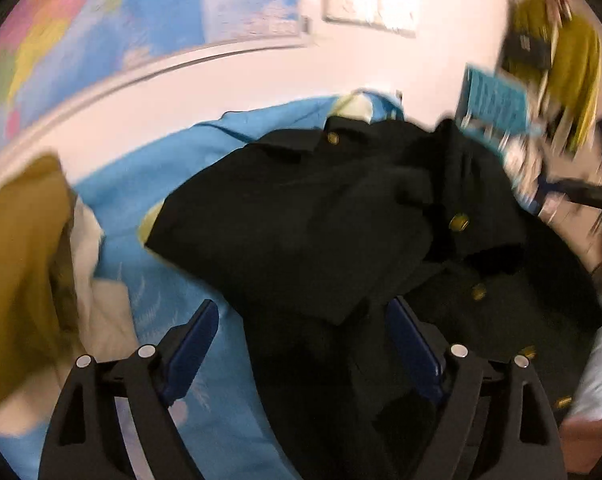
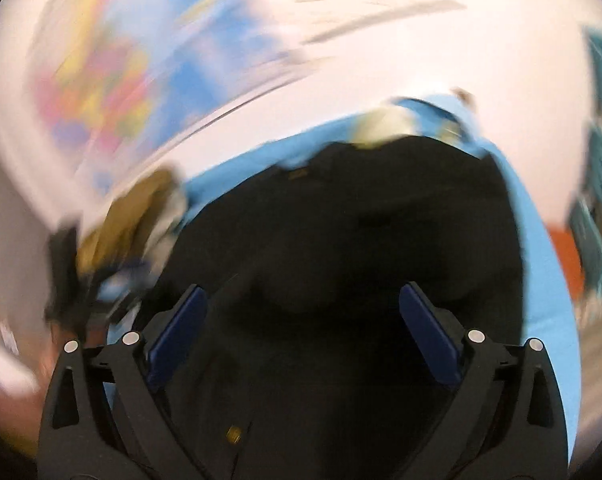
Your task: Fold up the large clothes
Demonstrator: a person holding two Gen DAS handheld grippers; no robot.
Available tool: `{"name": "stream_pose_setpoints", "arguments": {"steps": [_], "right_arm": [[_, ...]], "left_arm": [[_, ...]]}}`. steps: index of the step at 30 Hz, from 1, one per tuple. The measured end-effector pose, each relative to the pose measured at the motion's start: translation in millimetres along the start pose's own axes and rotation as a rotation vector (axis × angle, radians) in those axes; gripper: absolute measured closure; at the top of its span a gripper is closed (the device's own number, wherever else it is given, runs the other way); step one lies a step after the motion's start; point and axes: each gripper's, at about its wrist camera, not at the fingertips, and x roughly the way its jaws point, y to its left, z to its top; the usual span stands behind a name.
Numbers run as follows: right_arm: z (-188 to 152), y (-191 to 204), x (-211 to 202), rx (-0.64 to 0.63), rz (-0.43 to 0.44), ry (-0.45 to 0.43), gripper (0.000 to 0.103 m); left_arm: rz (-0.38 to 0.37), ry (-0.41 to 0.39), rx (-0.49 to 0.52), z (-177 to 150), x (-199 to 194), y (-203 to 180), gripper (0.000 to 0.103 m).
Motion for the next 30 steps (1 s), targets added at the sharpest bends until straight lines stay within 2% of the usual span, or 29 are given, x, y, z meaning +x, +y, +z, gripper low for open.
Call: {"name": "stream_pose_setpoints", "arguments": {"steps": [1, 2, 3, 4, 6, 7, 8, 9, 12, 13, 15, 16, 18, 19, 20, 22, 23, 25, 27, 28, 30], "right_arm": [[-5, 22, 9, -0.104, -0.025, 0.010, 0.007], [-9, 39, 20, -0.192, -0.065, 0.021, 0.007], [-14, 50, 32, -0.257, -0.106, 0.036, 0.008], [-16, 52, 41, -0.281, -0.132, 0.058, 0.014], [-12, 40, 60, -0.256, -0.157, 0.117, 0.040], [-6, 32, 62, -0.225, -0.136, 0.122, 0.066], [5, 17, 55, -0.162, -0.074, 0.103, 0.090], [13, 2, 42, -0.097, -0.019, 0.070, 0.099], [45, -58, -1, 0.109, 0.054, -0.068, 0.098], [50, -82, -9, 0.182, 0.057, -0.088, 0.098], [53, -119, -8, 0.300, 0.077, -0.062, 0.097], [49, -143, -1, 0.376, 0.054, -0.028, 0.092], [42, -164, 13, 0.417, -0.024, 0.047, 0.083], [36, -174, 18, 0.444, -0.066, 0.077, 0.066], [29, -182, 20, 0.468, -0.088, 0.091, 0.056], [20, -190, 13, 0.507, -0.054, 0.063, 0.049], [16, -191, 3, 0.525, -0.028, 0.018, 0.039], [16, -180, -10, 0.474, -0.017, -0.022, 0.031], [21, -164, -13, 0.414, 0.009, -0.035, 0.020], [20, -156, -12, 0.384, 0.046, -0.029, 0.009], [20, -143, -3, 0.329, 0.056, 0.003, 0.009]], "left_arm": [[0.021, 0.009, 0.016, -1, 6, -2, 0.032], [0.030, 0.022, 0.020, -1, 13, -3, 0.037], [0.023, 0.034, 0.009, 0, 18, -1, 0.043], [0.008, 0.039, -0.017, -1, 21, 3, 0.051], [-0.010, 0.024, -0.065, -2, 17, 14, 0.066], [-0.023, 0.019, -0.097, -2, 13, 20, 0.075], [-0.043, 0.014, -0.127, -3, 10, 27, 0.079], [-0.061, 0.002, -0.167, -4, 4, 36, 0.086], [-0.031, -0.011, -0.226, -16, -10, 57, 0.090], [-0.035, -0.007, -0.248, -23, -13, 66, 0.090], [-0.059, 0.020, -0.259, -34, -12, 73, 0.089], [-0.061, 0.039, -0.239, -40, -9, 72, 0.087], [-0.017, 0.067, -0.172, -46, -5, 64, 0.075], [0.010, 0.074, -0.149, -47, -5, 61, 0.066], [0.038, 0.071, -0.134, -47, -6, 58, 0.064], [0.042, 0.065, -0.143, -46, -12, 61, 0.052], [0.028, 0.040, -0.167, -44, -20, 65, 0.050], [-0.022, -0.016, -0.185, -41, -34, 69, 0.041], [-0.052, -0.062, -0.171, -35, -45, 65, 0.038], [-0.054, -0.070, -0.155, -30, -47, 61, 0.038], [-0.072, -0.073, -0.131, -21, -43, 51, 0.038]]}}
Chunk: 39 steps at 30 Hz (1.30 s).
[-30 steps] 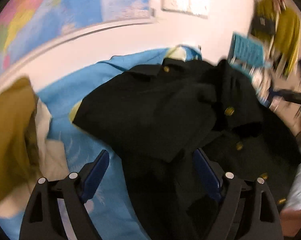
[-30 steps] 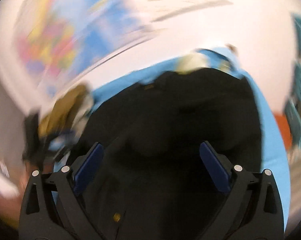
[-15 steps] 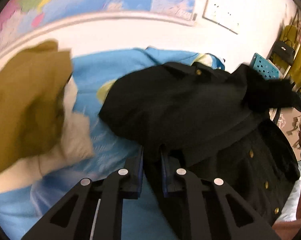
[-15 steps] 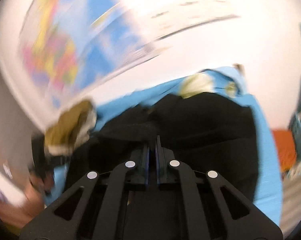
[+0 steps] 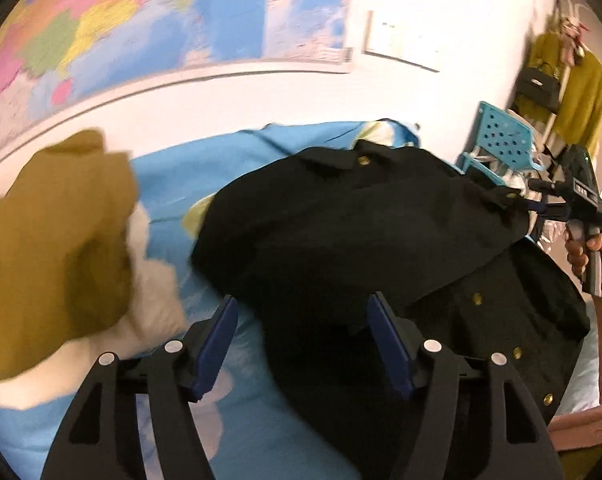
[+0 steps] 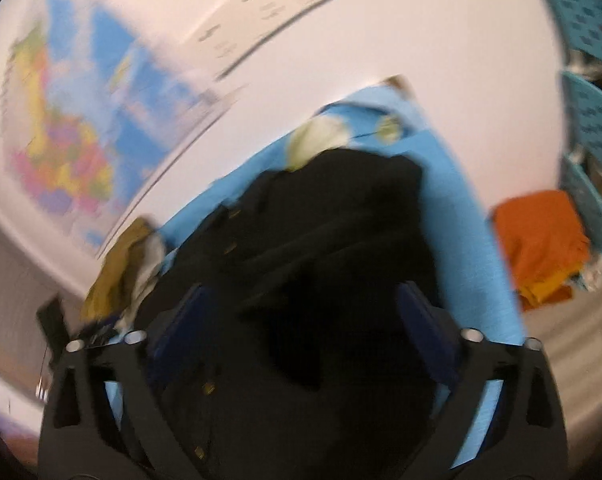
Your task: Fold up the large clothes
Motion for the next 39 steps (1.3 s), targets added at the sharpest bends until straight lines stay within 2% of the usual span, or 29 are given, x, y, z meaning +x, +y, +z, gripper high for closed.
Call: {"name": "stream_pose_setpoints", "arguments": {"steps": [1, 2, 3, 4, 5, 7, 10, 13, 15, 16, 17, 18, 20, 22, 25, 27, 32, 34, 36, 38, 39], "right_arm": [[-1, 5, 9, -0.034, -0.023, 0.017, 0.009], [-1, 10, 20, -0.077, -0.065, 0.031, 0.024], [1, 13, 28, -0.095, -0.081, 0.050, 0.042], [5, 14, 36, -0.104, -0.082, 0.079, 0.085], [11, 18, 36, -0.130, -0.099, 0.060, 0.090], [23, 28, 29, -0.201, -0.121, -0.007, 0.090], [46, 32, 19, -0.214, -0.091, -0.080, 0.090], [51, 22, 46, -0.245, -0.188, -0.009, 0.086], [45, 3, 70, -0.214, -0.265, 0.090, 0.075], [40, -7, 71, -0.180, -0.292, 0.108, 0.058], [37, -13, 66, -0.155, -0.283, 0.099, 0.046], [34, -16, 57, -0.133, -0.259, 0.076, 0.044], [26, -18, 23, -0.098, -0.216, -0.010, 0.030], [11, -17, -10, -0.092, -0.166, -0.061, 0.021], [-15, -16, -34, -0.084, -0.124, -0.042, 0.019], [-38, -19, -44, -0.057, -0.107, -0.005, 0.019], [-100, -26, -63, 0.013, -0.062, 0.061, 0.018], [-115, -25, -70, 0.042, -0.019, 0.074, 0.016], [-130, -23, -75, 0.045, -0.020, 0.078, 0.013], [-140, -23, -78, 0.053, -0.020, 0.058, 0.013], [-142, -23, -79, 0.060, -0.006, 0.050, 0.013]], "left_arm": [[-0.009, 0.005, 0.015, 4, 6, -6, 0.038], [-0.008, 0.013, 0.035, 6, 14, -14, 0.038], [-0.006, 0.023, 0.049, 8, 22, -19, 0.038], [0.001, 0.036, 0.061, 11, 32, -24, 0.038], [0.002, 0.049, 0.065, 14, 43, -28, 0.038], [0.015, 0.061, 0.055, 16, 56, -29, 0.047], [0.017, 0.067, 0.018, 17, 68, -26, 0.052], [0.061, 0.082, -0.001, 11, 76, -20, 0.051], [0.108, 0.102, -0.009, 6, 80, -14, 0.051], [0.113, 0.108, -0.024, 4, 79, -10, 0.051], [0.111, 0.105, -0.039, 2, 74, -7, 0.050], [0.102, 0.098, -0.052, 1, 69, -4, 0.044], [0.074, 0.076, -0.118, -4, 49, 7, 0.031], [0.034, 0.053, -0.154, -11, 28, 13, 0.028], [0.002, 0.056, -0.185, -28, 3, 15, 0.022], [-0.057, 0.091, -0.202, -44, -5, 12, 0.021], [-0.187, 0.232, -0.239, -88, 1, -8, 0.019], [-0.253, 0.248, -0.259, -97, 4, -17, 0.019], [-0.265, 0.227, -0.257, -101, 3, -24, 0.018], [-0.271, 0.218, -0.268, -101, 4, -26, 0.023], [-0.286, 0.212, -0.280, -101, 5, -27, 0.032]]}}
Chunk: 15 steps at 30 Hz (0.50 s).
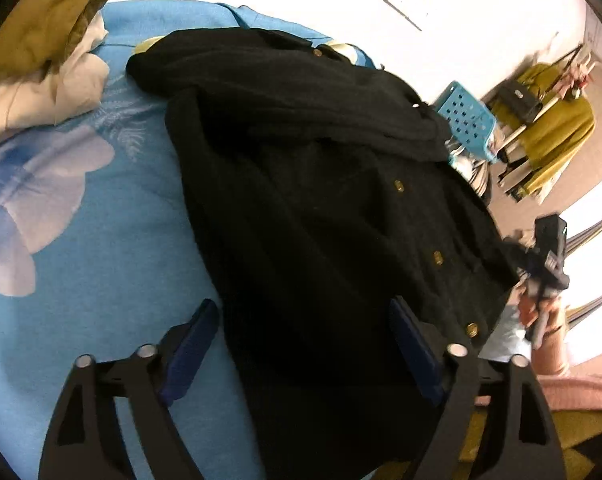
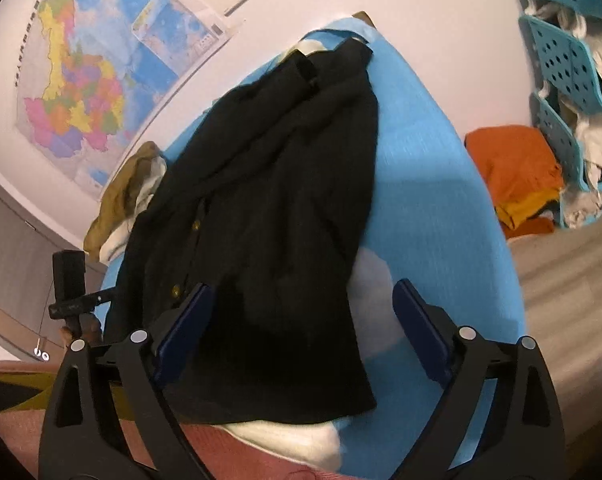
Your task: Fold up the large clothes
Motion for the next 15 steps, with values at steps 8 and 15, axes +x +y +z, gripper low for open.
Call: {"name": "stream_pose_setpoints", "arguments": {"steps": [8, 15], "right_arm": [[1, 15, -36, -0.022, 0.050, -0.128, 0.095], [16, 14, -69, -0.035, 0.014, -0.215, 0.096]], "left_arm": [[-0.003, -0.094, -0.107, -3, -39, 24, 0.098], [0.098, -0.189, -0.135, -23, -87, 42, 0.103]]}}
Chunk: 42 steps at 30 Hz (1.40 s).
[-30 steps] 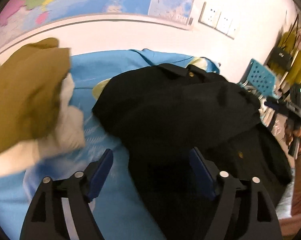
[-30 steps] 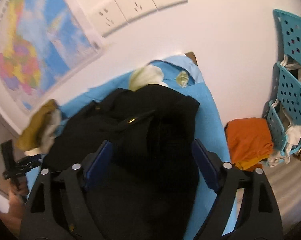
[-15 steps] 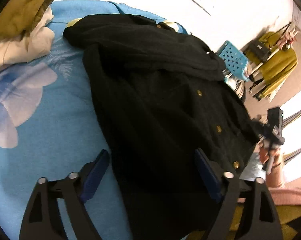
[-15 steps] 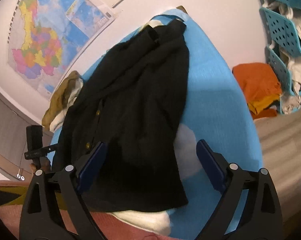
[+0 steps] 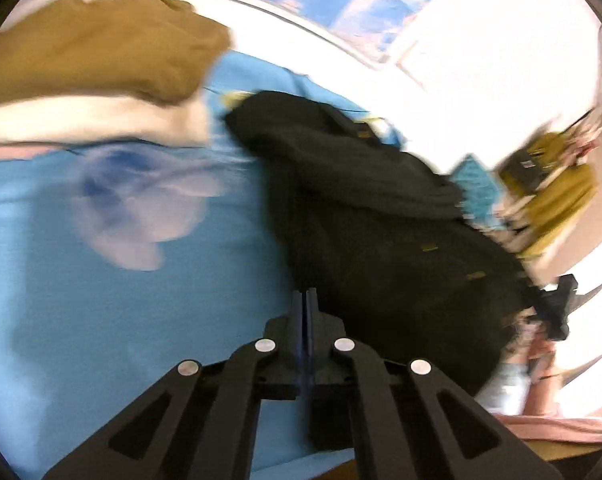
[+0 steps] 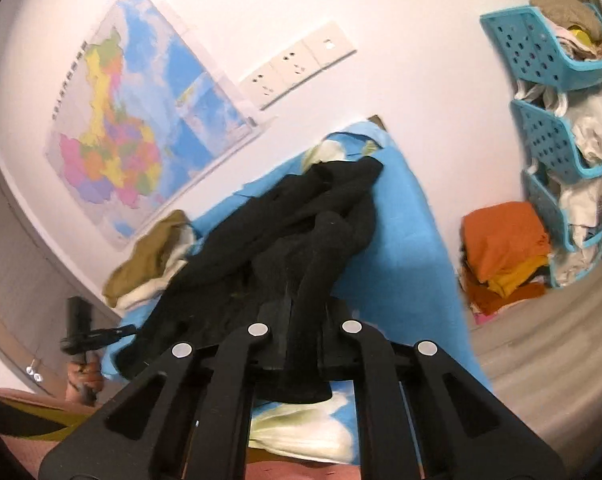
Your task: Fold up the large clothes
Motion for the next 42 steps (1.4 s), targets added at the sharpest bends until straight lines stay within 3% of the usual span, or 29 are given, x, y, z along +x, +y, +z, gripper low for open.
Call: {"name": "stream_pose_setpoints", "arguments": {"steps": [3, 5, 6, 7, 8, 12, 16, 18, 19, 20, 21, 23, 25, 28, 30, 32, 33, 35, 36, 37, 39, 42], "right_arm": [[-19, -19, 23, 0.044, -0.068, 0.100, 0.088], [-30, -27, 26, 0.066, -0.082, 0.108, 0.077], [-35, -28, 26, 0.069, -0.078, 0.108, 0.073], [-38, -30, 24, 0.079, -0.075, 0.102, 0.059], [-41, -32, 22, 0.094, -0.069, 0.089, 0.047], [-47, -31, 19, 0.111, -0.037, 0.074, 0.041], [-49, -27, 23, 0.112, -0.011, 0.074, 0.038], [-52, -25, 24, 0.110, 0.001, 0.073, 0.038], [-52, -25, 24, 0.109, 0.003, 0.072, 0.038], [-54, -24, 24, 0.108, 0.007, 0.068, 0.038], [-54, -24, 23, 0.106, 0.011, 0.066, 0.038], [-53, -22, 22, 0.098, 0.014, 0.063, 0.040], [-52, -22, 17, 0.098, 0.030, 0.055, 0.042], [-52, -20, 9, 0.087, 0.031, 0.043, 0.042], [-54, -18, 9, 0.072, 0.019, 0.049, 0.041], [-58, -20, 11, 0.080, 0.011, 0.058, 0.032], [-59, -20, 12, 0.088, 0.018, 0.063, 0.032], [-61, -22, 15, 0.100, 0.020, 0.072, 0.028], [-62, -21, 16, 0.101, 0.019, 0.078, 0.026], [-62, -21, 18, 0.103, 0.019, 0.085, 0.021], [-63, -20, 19, 0.099, 0.029, 0.093, 0.019], [-65, -16, 25, 0.074, 0.032, 0.120, 0.016]], "left_arm": [[-0.004, 0.079, -0.008, -13, 8, 12, 0.101], [-0.007, 0.059, 0.058, -22, 5, 0, 0.090], [-0.003, 0.040, 0.114, -25, 2, -11, 0.074], [-0.003, 0.023, 0.170, -29, -3, -19, 0.047], [-0.019, 0.011, 0.234, -34, -6, -34, 0.036], [-0.096, 0.044, 0.390, -47, 6, -85, 0.021], [-0.100, 0.145, 0.383, -51, 44, -100, 0.020], [-0.071, 0.186, 0.304, -44, 64, -93, 0.029], [-0.071, 0.181, 0.259, -41, 68, -87, 0.041], [-0.071, 0.150, 0.247, -38, 64, -83, 0.061], [-0.089, 0.143, 0.235, -35, 61, -80, 0.101], [-0.155, 0.103, 0.142, -25, 46, -65, 0.100], [-0.173, 0.032, 0.094, -19, 20, -50, 0.101], [-0.131, -0.030, 0.028, -15, -11, -26, 0.101], [-0.073, -0.015, -0.002, -20, -15, -12, 0.101], [-0.065, 0.060, -0.010, -27, -1, -6, 0.098], [-0.070, 0.087, -0.001, -30, 6, -8, 0.092], [-0.086, 0.078, 0.016, -30, 10, -9, 0.071], [-0.100, 0.074, 0.012, -30, 7, -5, 0.042], [-0.128, 0.068, 0.012, -29, 4, -6, 0.028], [-0.118, 0.045, 0.070, -28, 1, -14, 0.028], [-0.091, 0.078, 0.109, -28, 10, -21, 0.027]]}}
